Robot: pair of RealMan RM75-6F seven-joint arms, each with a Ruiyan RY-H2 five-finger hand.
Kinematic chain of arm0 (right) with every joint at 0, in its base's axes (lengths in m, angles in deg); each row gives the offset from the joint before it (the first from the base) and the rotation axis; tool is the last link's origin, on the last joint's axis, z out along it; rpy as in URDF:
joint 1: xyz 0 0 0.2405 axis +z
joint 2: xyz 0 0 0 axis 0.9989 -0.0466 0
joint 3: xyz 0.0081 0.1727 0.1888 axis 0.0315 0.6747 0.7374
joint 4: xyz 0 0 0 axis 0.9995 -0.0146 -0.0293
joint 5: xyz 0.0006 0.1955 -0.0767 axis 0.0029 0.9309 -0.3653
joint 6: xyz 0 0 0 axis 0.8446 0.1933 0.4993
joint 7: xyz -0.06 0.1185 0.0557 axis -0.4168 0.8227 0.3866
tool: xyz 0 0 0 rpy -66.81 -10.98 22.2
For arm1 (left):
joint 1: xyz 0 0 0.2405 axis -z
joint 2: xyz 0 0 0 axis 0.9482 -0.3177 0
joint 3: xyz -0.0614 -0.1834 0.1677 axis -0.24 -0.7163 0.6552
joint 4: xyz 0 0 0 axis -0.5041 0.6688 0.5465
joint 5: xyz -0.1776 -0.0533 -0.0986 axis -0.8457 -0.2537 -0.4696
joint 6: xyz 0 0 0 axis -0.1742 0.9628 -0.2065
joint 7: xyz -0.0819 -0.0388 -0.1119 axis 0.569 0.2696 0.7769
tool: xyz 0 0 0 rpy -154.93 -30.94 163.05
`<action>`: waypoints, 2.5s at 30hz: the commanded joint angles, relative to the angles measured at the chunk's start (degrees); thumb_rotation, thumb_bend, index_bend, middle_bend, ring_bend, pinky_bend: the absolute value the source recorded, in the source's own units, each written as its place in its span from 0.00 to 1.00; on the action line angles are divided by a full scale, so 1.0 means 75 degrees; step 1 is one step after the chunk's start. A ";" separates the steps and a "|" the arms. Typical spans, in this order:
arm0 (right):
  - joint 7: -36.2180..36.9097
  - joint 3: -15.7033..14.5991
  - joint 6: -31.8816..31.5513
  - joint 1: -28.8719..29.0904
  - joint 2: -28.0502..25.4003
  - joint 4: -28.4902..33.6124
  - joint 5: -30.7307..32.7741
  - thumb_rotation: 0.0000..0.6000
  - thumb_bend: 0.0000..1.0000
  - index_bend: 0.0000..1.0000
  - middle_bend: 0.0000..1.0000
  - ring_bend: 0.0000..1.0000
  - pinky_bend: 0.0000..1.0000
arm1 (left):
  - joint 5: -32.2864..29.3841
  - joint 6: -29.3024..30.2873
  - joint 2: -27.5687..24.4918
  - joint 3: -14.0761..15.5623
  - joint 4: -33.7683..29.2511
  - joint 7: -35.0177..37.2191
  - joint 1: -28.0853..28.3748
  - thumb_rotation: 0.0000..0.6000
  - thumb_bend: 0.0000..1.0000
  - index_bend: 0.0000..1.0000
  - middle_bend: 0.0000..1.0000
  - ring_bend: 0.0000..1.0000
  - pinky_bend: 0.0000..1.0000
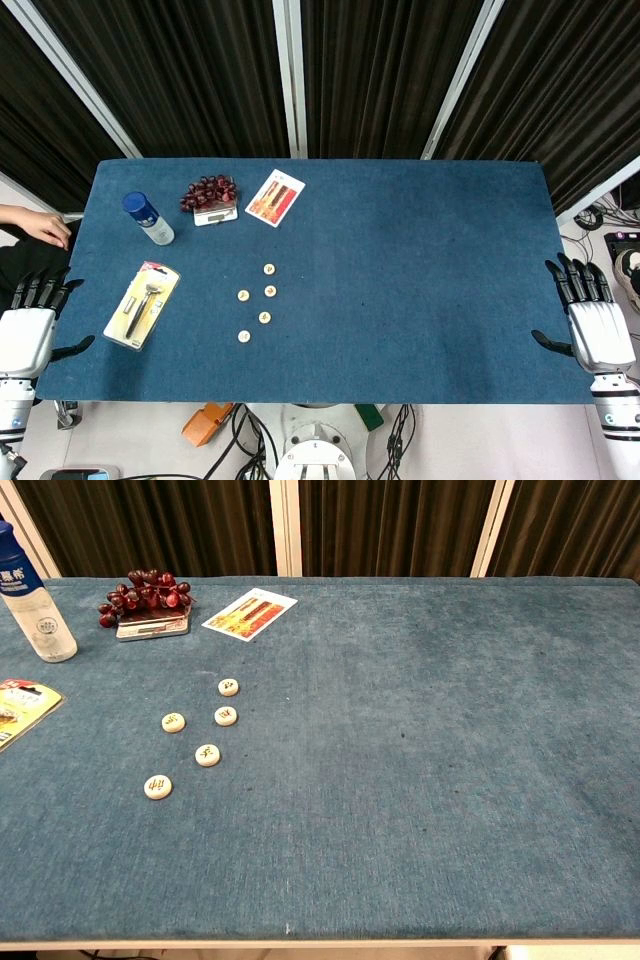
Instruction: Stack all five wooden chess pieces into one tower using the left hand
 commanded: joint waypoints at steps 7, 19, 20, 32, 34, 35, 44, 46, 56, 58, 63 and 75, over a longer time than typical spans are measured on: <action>0.0142 -0.0012 -0.0141 -0.0058 -0.0012 -0.0067 -0.0042 1.00 0.17 0.00 0.00 0.00 0.00 | 0.0184 -0.0324 -0.0023 0.0074 -0.0323 -0.0057 0.0209 1.00 0.10 0.20 0.11 0.04 0.00; 0.0487 -0.0154 -0.0587 -0.0333 -0.0008 -0.0280 -0.0272 1.00 0.17 0.00 0.00 0.00 0.00 | 0.0467 -0.1982 0.0660 -0.0493 -0.0673 -0.0176 0.1887 1.00 0.17 0.29 0.16 0.07 0.00; 0.0510 -0.0162 -0.0609 -0.0355 -0.0013 -0.0286 -0.0270 1.00 0.17 0.00 0.00 0.00 0.00 | 0.0418 -0.2146 0.0772 -0.0543 -0.0634 -0.0234 0.2030 1.00 0.17 0.30 0.16 0.07 0.00; 0.0570 -0.0178 -0.0747 -0.0506 -0.0080 -0.0261 -0.0223 1.00 0.17 0.00 0.00 0.00 0.00 | -0.1002 -0.3951 0.2414 -0.0917 0.0538 -0.1286 0.3405 1.00 0.24 0.35 0.16 0.04 0.00; 0.0561 -0.0180 -0.0743 -0.0511 -0.0082 -0.0249 -0.0225 1.00 0.17 0.00 0.00 0.00 0.00 | -0.1233 -0.4090 0.2593 -0.0913 0.0693 -0.1378 0.3497 1.00 0.25 0.37 0.16 0.03 0.00; 0.0558 -0.0179 -0.0742 -0.0513 -0.0083 -0.0248 -0.0221 1.00 0.17 0.00 0.00 0.00 0.00 | -0.1316 -0.4134 0.2651 -0.0905 0.0744 -0.1402 0.3525 1.00 0.25 0.38 0.16 0.03 0.00; 0.0476 -0.0159 -0.0612 -0.0461 -0.0050 -0.0207 -0.0178 1.00 0.17 0.00 0.00 0.00 0.00 | -0.1800 -0.4268 0.3297 -0.0898 0.1286 -0.1404 0.3762 1.00 0.31 0.42 0.16 0.02 0.00; 0.0467 -0.0158 -0.0607 -0.0462 -0.0050 -0.0200 -0.0176 1.00 0.17 0.00 0.00 0.00 0.00 | -0.1849 -0.4296 0.3379 -0.0874 0.1358 -0.1488 0.3829 1.00 0.32 0.42 0.16 0.02 0.00; 0.0508 -0.0144 -0.0571 -0.0470 -0.0040 -0.0234 -0.0123 1.00 0.17 0.00 0.00 0.00 0.00 | -0.2075 -0.4288 0.3678 -0.0763 0.1644 -0.1710 0.3972 1.00 0.29 0.43 0.16 0.01 0.00; 0.0509 -0.0140 -0.0559 -0.0468 -0.0037 -0.0235 -0.0111 1.00 0.17 0.00 0.00 0.00 0.00 | -0.2102 -0.4276 0.3750 -0.0745 0.1741 -0.1701 0.3988 1.00 0.29 0.44 0.16 0.01 0.00; 0.0511 -0.0143 -0.0571 -0.0479 -0.0031 -0.0239 -0.0119 1.00 0.17 0.00 0.00 0.00 0.00 | -0.2200 -0.4284 0.3843 -0.0731 0.1857 -0.1691 0.4025 1.00 0.29 0.44 0.16 0.01 0.00; 0.0550 -0.0137 -0.0555 -0.0505 -0.0026 -0.0257 -0.0066 1.00 0.17 0.00 0.00 0.00 0.00 | -0.2309 -0.4315 0.3893 -0.0664 0.1962 -0.1701 0.4110 1.00 0.34 0.50 0.16 0.00 0.00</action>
